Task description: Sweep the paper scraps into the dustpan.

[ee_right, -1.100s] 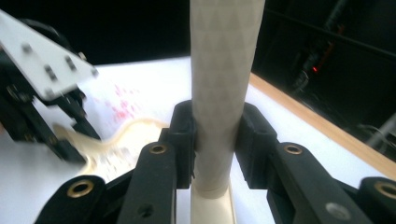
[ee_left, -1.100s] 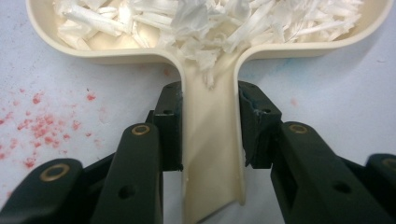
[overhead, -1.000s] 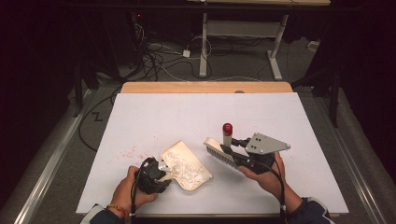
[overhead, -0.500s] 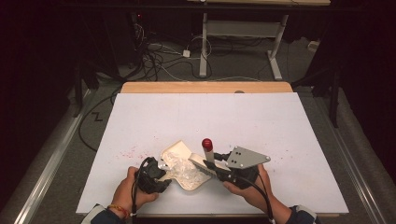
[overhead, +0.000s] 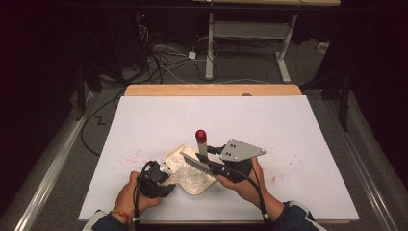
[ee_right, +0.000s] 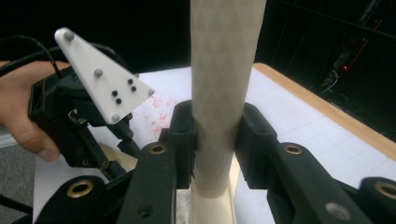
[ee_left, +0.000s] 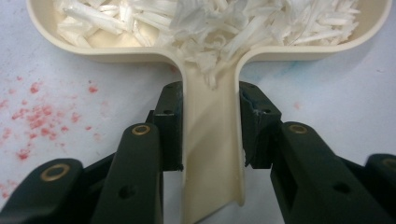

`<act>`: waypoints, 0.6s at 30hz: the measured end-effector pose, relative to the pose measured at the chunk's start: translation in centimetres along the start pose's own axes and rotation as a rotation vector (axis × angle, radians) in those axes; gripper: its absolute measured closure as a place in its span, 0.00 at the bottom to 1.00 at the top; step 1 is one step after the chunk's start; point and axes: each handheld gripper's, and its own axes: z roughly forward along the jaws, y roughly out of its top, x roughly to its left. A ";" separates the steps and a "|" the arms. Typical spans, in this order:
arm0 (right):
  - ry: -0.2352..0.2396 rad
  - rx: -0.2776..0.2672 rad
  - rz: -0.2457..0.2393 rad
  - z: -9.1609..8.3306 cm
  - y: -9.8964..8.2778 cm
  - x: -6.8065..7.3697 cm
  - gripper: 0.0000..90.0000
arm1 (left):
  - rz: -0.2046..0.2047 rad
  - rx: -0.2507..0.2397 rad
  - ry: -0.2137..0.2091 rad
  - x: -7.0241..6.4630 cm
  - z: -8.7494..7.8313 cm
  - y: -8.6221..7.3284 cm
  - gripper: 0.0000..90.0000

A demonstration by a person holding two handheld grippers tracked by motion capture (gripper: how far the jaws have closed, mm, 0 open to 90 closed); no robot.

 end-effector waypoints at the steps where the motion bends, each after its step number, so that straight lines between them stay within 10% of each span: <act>1: -0.011 -0.005 0.005 0.0 0.1 -0.2 0.79 | -0.005 0.001 0.001 0.1 0.0 -0.1 0.70; 10: -0.035 -0.058 0.051 -0.7 1.2 -2.3 0.79 | -0.022 0.000 0.001 1.0 -0.1 -0.3 0.70; 18: -0.148 -0.032 0.026 0.2 1.8 -5.7 0.79 | -0.037 0.005 0.000 1.7 -0.3 -0.6 0.70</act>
